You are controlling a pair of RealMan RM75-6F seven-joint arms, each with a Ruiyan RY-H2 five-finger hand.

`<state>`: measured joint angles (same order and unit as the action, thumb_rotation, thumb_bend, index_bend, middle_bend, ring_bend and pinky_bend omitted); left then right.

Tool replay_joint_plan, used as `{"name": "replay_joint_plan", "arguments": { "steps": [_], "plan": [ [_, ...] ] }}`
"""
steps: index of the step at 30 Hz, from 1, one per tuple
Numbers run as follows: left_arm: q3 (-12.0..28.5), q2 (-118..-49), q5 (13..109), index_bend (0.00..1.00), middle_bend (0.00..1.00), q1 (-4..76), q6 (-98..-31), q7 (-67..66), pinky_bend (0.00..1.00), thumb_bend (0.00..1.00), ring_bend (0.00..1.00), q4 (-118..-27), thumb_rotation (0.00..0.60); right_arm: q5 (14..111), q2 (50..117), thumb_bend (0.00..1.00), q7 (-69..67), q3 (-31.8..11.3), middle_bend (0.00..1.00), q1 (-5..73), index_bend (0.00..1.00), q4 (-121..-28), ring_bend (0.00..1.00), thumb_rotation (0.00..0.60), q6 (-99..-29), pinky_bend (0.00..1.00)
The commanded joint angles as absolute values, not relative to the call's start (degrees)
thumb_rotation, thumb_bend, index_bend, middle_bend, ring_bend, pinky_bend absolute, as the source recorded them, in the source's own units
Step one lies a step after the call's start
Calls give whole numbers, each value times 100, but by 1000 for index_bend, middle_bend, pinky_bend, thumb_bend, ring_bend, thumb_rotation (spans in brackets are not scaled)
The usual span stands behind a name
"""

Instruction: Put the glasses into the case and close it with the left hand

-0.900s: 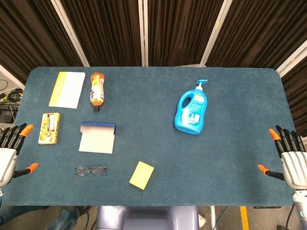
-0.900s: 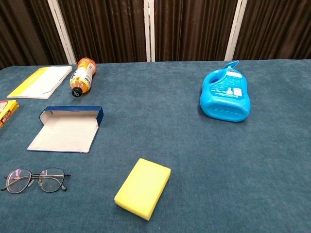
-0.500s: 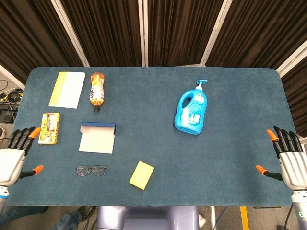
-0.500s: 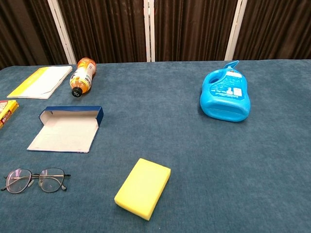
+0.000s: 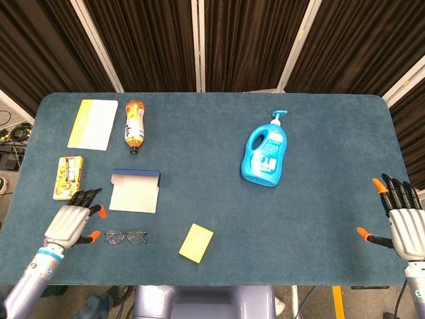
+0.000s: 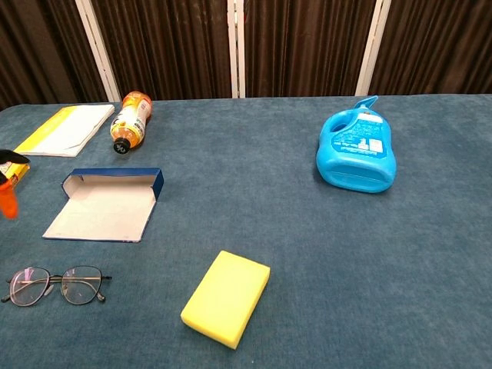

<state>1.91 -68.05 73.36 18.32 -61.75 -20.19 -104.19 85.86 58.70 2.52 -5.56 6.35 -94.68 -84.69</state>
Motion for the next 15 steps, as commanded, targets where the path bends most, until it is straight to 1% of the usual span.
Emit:
{"name": "replay_joint_plan", "arguments": {
  "steps": [1,6,11,15],
  "plan": [
    [203,-7139,6981,416,0,1992,-6032,-2378,0,309,0,-10345,600,8566,5866,0,220,-558,0,639,0,-9453,0,600,-8451,0],
    [139,-7427,6718,415,0,2093,-5899,-2541,0,313,0,-10169,600,8564,5863,0,199,-556,0,642,0,-9449,0,600,-8444,0],
    [82,-7659,6523,419,0,2199,-5763,-2639,0,365,0,-9964,600,8561,5871,0,205,-547,0,657,0,-9443,0,600,-8410,0],
    [66,-7790,6469,423,0,2247,-5764,-2673,0,369,0,-9892,600,8567,5873,0,197,-544,0,664,0,-9439,0,600,-8401,0]
  ]
}}
